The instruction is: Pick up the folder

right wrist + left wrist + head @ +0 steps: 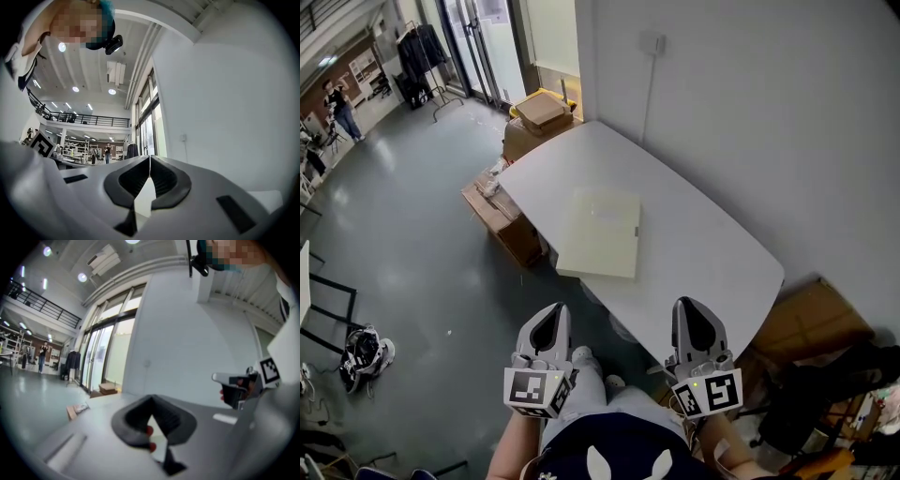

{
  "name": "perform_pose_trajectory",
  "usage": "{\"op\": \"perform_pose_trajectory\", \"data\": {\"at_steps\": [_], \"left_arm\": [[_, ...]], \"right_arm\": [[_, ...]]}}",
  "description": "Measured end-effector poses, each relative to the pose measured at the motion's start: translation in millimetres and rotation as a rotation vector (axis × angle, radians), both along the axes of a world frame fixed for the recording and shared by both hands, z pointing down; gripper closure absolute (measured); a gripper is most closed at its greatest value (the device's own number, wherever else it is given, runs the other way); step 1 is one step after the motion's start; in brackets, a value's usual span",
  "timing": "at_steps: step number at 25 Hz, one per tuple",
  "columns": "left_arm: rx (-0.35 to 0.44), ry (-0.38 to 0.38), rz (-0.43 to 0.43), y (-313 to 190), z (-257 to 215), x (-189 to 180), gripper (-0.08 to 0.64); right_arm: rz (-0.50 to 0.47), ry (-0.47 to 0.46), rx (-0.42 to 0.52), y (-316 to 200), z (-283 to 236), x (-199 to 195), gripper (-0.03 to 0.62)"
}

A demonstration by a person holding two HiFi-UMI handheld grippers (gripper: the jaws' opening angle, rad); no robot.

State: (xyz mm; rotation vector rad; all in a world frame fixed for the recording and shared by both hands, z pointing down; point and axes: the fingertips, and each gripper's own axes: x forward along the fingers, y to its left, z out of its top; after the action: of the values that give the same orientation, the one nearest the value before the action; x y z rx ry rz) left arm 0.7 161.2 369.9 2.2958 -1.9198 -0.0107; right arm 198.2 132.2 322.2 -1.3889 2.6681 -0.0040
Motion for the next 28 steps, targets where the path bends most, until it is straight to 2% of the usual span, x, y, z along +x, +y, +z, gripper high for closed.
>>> {"op": "perform_pose_trajectory", "data": {"at_steps": [9,13,19,28], "left_arm": [[-0.003,0.012,0.007,-31,11,-7,0.555],[-0.023,-0.016,0.018,-53,19,-12,0.555],[-0.098,-0.006,0.060,-91,39,-19,0.555],[-0.180,-0.005,0.109,-144,61,-31,0.555]], "right_arm": [[-0.015,0.067,0.033,-27,2,-24,0.583],[-0.020,0.095,-0.036,-48,23,-36,0.583],[-0.018,0.117,-0.135,-83,55,-51,0.583],[-0.016,0.139,-0.203,-128,76,-77,0.581]]}}
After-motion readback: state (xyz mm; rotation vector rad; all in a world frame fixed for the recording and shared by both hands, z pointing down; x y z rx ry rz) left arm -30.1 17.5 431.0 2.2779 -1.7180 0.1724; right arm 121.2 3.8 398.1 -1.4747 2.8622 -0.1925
